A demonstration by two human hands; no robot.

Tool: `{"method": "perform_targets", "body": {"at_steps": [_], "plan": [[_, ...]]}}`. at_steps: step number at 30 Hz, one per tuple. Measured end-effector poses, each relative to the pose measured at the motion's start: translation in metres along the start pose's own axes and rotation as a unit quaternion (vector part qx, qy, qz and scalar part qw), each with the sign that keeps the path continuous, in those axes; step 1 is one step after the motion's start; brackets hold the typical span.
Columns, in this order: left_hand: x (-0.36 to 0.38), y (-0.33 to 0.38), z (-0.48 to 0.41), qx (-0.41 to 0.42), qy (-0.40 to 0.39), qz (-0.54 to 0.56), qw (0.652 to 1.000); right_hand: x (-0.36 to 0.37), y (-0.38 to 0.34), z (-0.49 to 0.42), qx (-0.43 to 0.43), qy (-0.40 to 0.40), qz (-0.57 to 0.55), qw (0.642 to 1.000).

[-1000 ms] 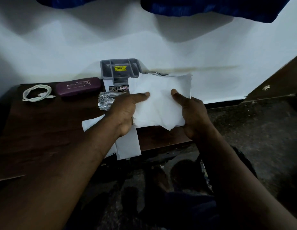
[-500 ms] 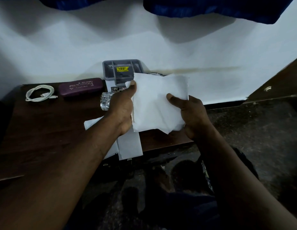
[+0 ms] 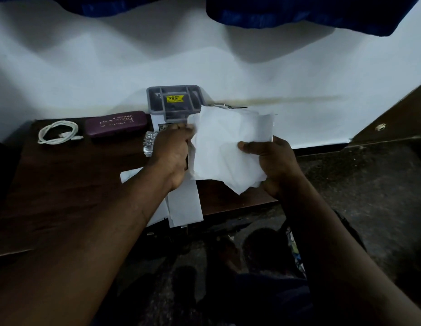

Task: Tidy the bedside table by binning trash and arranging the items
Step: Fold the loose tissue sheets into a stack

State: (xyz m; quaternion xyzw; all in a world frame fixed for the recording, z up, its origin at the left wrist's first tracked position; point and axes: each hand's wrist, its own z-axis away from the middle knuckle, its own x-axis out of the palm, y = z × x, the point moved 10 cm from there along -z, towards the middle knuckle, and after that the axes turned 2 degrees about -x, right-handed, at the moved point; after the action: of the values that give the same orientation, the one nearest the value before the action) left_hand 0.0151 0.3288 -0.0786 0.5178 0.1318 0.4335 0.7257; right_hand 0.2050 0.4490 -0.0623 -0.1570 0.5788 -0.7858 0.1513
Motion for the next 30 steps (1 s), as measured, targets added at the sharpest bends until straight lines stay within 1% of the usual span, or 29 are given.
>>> {"method": "perform_targets", "body": {"at_steps": [2, 5, 10, 16, 20, 22, 24, 27, 30], "plan": [[0.001, 0.007, -0.002, 0.035, 0.001, -0.041, 0.999, -0.001, 0.0, 0.001, 0.005, 0.003, -0.01, 1.0], [-0.001, 0.014, -0.001, 0.07, 0.011, -0.059, 0.996, -0.001, -0.003, 0.002, 0.005, 0.007, -0.005, 1.0], [-0.003, 0.022, 0.007, 0.103, 0.03, -0.086, 0.991, -0.001, -0.005, 0.005, 0.0, 0.01, 0.003, 1.0], [-0.001, 0.028, 0.01, 0.141, 0.023, -0.116, 0.983, -0.001, -0.005, 0.006, 0.011, 0.016, 0.002, 1.0], [0.006, 0.018, 0.008, 0.098, -0.011, -0.094, 0.991, -0.001, -0.005, 0.008, 0.019, 0.02, 0.0, 1.0], [0.011, 0.012, 0.008, 0.068, -0.043, -0.047, 0.996, -0.002, -0.005, 0.009, 0.021, 0.026, 0.005, 0.999], [0.016, 0.008, 0.006, 0.055, -0.075, -0.019, 0.996, -0.001, -0.005, 0.01, 0.023, 0.029, 0.004, 0.999], [0.015, 0.004, 0.002, 0.051, -0.07, -0.033, 0.996, 0.001, -0.004, 0.012, 0.034, 0.031, -0.015, 0.999], [0.013, 0.001, -0.001, 0.039, -0.059, -0.022, 0.997, 0.002, -0.003, 0.014, 0.041, 0.03, -0.03, 0.998]]}}
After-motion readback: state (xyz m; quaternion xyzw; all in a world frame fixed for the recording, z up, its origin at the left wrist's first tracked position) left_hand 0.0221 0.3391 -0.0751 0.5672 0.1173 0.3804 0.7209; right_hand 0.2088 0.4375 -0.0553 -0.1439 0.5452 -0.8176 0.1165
